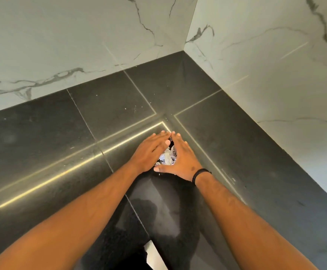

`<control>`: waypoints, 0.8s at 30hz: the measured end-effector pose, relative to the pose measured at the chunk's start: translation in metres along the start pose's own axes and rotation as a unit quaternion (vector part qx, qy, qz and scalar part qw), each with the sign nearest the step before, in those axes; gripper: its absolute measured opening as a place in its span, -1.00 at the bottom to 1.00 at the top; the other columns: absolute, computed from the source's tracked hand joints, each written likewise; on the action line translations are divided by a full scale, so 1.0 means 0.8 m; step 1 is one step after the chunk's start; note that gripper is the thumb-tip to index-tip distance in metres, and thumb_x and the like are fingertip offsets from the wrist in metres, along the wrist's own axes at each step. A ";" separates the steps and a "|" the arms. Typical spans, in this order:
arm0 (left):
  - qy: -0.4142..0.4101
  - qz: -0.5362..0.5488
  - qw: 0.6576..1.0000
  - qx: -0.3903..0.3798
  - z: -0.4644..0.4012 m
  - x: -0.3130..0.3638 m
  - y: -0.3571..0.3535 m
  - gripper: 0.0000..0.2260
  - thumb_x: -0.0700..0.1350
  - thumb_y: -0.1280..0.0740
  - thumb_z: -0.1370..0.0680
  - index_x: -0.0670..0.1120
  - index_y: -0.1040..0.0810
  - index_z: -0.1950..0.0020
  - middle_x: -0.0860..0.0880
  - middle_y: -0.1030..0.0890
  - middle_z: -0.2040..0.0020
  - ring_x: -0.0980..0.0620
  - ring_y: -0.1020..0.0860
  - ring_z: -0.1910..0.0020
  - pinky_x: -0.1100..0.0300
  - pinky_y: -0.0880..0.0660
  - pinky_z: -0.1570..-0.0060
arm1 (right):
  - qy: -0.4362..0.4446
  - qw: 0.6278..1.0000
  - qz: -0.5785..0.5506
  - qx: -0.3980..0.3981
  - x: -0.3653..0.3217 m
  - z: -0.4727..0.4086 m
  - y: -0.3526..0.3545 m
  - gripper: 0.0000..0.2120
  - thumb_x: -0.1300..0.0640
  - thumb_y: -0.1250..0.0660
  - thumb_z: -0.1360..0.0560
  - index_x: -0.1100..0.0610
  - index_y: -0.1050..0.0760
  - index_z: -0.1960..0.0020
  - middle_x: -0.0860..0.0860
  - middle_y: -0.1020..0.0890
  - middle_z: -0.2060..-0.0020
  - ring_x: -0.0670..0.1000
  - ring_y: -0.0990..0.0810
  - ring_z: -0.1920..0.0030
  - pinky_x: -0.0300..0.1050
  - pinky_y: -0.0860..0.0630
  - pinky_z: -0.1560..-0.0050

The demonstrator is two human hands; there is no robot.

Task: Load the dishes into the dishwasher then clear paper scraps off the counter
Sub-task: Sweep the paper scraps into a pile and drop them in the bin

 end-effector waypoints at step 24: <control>0.014 -0.049 0.998 -0.035 0.057 0.003 -0.017 -0.34 0.27 0.10 -0.65 -0.04 0.10 -0.66 0.08 0.06 -0.65 0.41 0.13 -0.55 0.36 0.19 -0.54 | 0.002 0.982 0.124 0.143 -0.022 0.005 -0.047 -0.05 -0.36 -0.08 -0.41 0.04 0.19 -0.63 0.10 0.13 -0.62 0.04 0.24 -0.60 0.03 0.06 -0.60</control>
Point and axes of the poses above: each hand's wrist, its own z-axis away from the middle knuckle, its own y-axis out of the back of the hand, x = y × z, the point moved 5 cm from there along -z, towards the middle knuckle
